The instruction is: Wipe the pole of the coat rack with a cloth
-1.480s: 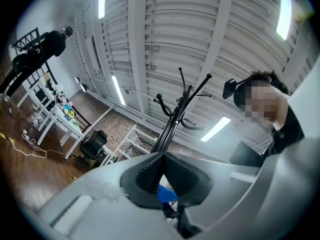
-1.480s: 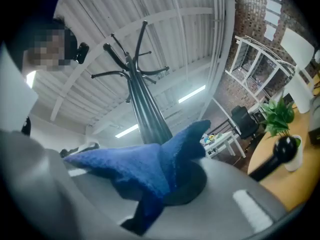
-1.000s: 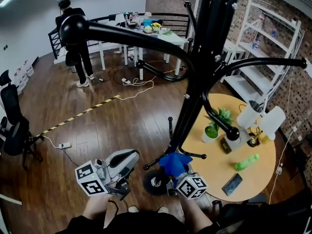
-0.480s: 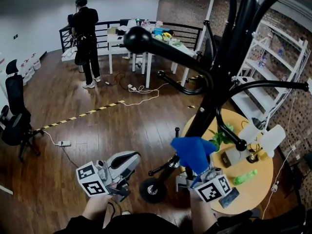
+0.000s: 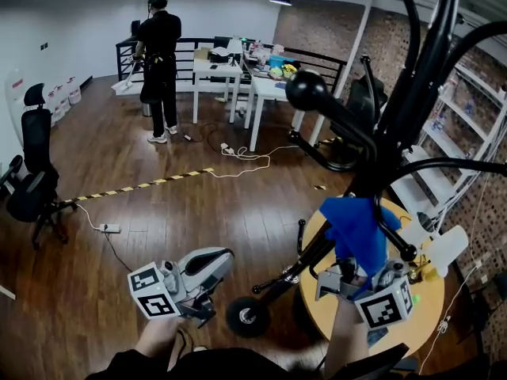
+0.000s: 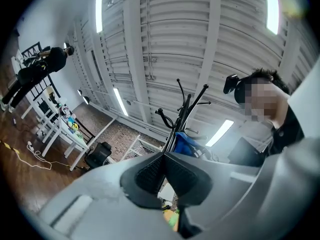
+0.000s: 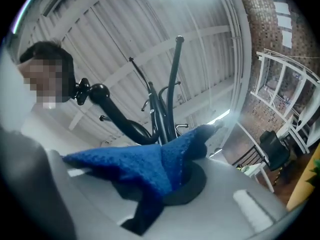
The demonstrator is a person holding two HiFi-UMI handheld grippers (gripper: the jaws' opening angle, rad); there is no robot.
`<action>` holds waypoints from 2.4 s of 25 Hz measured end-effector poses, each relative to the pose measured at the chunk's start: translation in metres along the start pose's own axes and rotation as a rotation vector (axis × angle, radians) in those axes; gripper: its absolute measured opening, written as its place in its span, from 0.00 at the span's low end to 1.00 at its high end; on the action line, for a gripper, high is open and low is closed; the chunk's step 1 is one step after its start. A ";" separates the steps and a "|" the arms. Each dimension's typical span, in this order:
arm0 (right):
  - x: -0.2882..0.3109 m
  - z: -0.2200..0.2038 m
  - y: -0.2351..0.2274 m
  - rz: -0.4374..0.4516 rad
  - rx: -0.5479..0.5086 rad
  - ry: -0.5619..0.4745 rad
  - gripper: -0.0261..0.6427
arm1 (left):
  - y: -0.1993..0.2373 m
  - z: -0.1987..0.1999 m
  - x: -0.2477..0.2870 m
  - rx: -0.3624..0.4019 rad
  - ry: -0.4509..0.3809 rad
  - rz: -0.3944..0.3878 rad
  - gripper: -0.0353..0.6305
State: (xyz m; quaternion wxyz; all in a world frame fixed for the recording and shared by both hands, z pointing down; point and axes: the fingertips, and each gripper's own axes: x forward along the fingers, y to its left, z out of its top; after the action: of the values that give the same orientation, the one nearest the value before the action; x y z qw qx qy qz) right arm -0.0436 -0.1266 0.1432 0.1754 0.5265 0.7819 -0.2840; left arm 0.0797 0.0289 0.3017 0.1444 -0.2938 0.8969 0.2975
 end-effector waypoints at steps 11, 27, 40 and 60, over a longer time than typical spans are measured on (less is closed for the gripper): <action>-0.063 -0.094 -0.019 -0.094 0.078 0.118 0.08 | 0.004 -0.005 0.003 -0.027 0.052 -0.001 0.06; -0.180 -0.259 -0.075 -0.348 0.238 0.415 0.08 | 0.000 -0.033 0.019 -0.059 0.136 -0.023 0.06; -0.081 -0.119 -0.036 -0.159 0.176 0.169 0.08 | -0.004 -0.016 0.015 -0.027 0.071 -0.008 0.06; -0.038 -0.057 -0.009 -0.034 0.077 0.072 0.08 | -0.004 -0.002 -0.006 -0.018 0.003 0.011 0.06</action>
State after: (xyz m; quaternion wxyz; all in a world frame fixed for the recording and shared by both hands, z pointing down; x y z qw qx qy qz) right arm -0.0358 -0.1207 0.2119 0.1219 0.5291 0.7851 -0.2981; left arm 0.0871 0.0282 0.3039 0.1387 -0.2906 0.8960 0.3058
